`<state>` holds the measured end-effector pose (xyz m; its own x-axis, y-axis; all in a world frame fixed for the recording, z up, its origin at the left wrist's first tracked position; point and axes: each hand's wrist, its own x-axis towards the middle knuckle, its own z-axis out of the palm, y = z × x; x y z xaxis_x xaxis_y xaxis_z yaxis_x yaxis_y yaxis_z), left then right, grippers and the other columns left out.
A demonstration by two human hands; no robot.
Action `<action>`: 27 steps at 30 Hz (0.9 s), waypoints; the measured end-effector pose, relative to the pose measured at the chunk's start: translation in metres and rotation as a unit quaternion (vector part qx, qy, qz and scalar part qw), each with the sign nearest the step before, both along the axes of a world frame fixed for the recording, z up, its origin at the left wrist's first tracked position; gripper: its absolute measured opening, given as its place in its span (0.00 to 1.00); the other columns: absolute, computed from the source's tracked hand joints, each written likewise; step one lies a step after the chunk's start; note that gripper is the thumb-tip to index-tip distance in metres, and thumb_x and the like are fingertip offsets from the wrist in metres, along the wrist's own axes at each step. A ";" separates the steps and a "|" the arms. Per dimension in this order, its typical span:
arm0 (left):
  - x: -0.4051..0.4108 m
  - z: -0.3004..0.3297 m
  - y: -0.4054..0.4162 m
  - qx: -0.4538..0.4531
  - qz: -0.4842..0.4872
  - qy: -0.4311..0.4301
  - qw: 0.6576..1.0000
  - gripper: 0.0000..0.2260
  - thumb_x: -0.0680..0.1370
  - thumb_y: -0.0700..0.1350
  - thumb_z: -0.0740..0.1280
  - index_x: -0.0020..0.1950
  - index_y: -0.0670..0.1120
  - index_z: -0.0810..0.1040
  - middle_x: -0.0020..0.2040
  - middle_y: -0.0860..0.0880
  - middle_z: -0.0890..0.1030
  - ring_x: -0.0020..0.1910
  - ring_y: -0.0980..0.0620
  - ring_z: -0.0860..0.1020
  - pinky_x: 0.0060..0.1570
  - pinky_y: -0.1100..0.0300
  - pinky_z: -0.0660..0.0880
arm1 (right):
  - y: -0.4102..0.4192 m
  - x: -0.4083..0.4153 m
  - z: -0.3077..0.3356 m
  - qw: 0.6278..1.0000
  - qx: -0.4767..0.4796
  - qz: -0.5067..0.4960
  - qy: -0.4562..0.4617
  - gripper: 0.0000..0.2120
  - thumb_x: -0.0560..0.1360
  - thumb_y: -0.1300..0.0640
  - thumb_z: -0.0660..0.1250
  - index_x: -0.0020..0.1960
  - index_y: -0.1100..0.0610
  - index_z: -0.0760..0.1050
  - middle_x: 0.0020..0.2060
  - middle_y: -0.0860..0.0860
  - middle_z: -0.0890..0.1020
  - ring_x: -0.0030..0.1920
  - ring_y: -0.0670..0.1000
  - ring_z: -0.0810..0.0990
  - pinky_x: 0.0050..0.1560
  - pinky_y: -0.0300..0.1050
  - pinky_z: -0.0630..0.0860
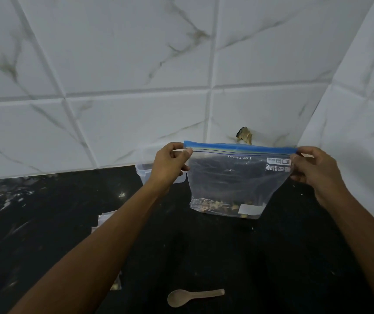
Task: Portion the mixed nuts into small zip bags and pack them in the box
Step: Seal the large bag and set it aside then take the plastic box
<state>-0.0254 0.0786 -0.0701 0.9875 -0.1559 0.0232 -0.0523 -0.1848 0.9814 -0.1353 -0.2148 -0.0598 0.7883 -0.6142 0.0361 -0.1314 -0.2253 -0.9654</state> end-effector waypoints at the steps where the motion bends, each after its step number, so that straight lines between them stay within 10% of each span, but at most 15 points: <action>1: -0.002 -0.001 0.004 -0.005 -0.001 -0.002 1.000 0.16 0.80 0.50 0.67 0.65 0.47 0.74 0.46 0.52 0.82 0.37 0.55 0.81 0.35 0.65 0.76 | 0.003 -0.001 0.002 0.999 -0.039 -0.007 -0.005 0.13 0.78 0.56 0.66 0.62 0.55 0.72 0.53 0.54 0.80 0.51 0.53 0.80 0.40 0.42 0.77; 7: -0.003 -0.026 0.050 -0.018 0.071 -0.017 0.997 0.13 0.81 0.48 0.63 0.65 0.46 0.74 0.52 0.48 0.80 0.45 0.50 0.82 0.42 0.59 0.78 | 0.075 -0.025 0.013 0.955 -0.266 -0.034 -0.130 0.06 0.78 0.60 0.62 0.52 0.59 0.76 0.43 0.47 0.77 0.41 0.41 0.76 0.39 0.30 0.71; 15: 0.028 -0.078 0.109 -0.050 0.207 0.104 0.971 0.12 0.83 0.47 0.61 0.60 0.41 0.77 0.49 0.44 0.81 0.46 0.49 0.78 0.42 0.59 0.74 | 0.196 0.037 -0.048 0.972 -0.033 0.232 0.027 0.07 0.80 0.52 0.59 0.48 0.46 0.76 0.45 0.49 0.82 0.48 0.44 0.81 0.52 0.46 0.79; 19: 0.052 -0.093 0.110 -0.052 0.217 0.151 0.963 0.15 0.83 0.51 0.59 0.58 0.41 0.76 0.50 0.44 0.80 0.46 0.50 0.77 0.45 0.58 0.74 | 0.227 0.097 -0.071 0.960 0.053 0.254 0.106 0.10 0.81 0.53 0.57 0.55 0.55 0.74 0.54 0.57 0.78 0.54 0.52 0.77 0.55 0.48 0.74; 27: 0.105 -0.108 0.105 -0.023 0.181 0.213 0.960 0.30 0.82 0.62 0.51 0.76 0.44 0.64 0.74 0.43 0.69 0.71 0.43 0.69 0.71 0.44 0.66 | 0.227 0.181 -0.113 0.985 0.086 0.057 0.136 0.26 0.81 0.49 0.57 0.75 0.55 0.57 0.68 0.56 0.69 0.64 0.54 0.71 0.58 0.49 0.70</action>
